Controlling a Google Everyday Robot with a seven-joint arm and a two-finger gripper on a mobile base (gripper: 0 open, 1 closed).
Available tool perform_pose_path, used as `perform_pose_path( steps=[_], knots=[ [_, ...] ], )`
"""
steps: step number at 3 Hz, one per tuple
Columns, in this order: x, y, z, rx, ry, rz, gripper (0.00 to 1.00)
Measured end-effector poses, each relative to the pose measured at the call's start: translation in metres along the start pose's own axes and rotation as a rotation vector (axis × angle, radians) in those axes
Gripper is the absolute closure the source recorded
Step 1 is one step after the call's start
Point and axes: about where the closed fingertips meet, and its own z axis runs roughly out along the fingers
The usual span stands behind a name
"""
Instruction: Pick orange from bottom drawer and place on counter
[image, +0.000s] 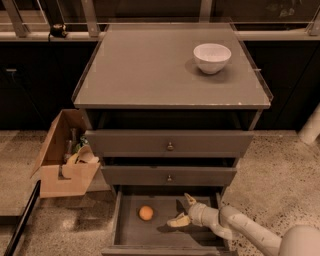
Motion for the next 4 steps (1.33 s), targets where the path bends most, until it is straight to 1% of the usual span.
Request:
perform_pose_path(
  steps=[1, 2, 3, 4],
  knots=[
    [0.001, -0.001, 0.018, -0.042, 0.010, 0.009, 0.00],
    [-0.001, 0.000, 0.021, -0.046, 0.009, 0.004, 0.00],
    [-0.002, 0.002, 0.019, -0.037, 0.005, -0.005, 0.00],
    [0.005, 0.007, 0.037, -0.045, -0.064, -0.018, 0.00]
  ],
)
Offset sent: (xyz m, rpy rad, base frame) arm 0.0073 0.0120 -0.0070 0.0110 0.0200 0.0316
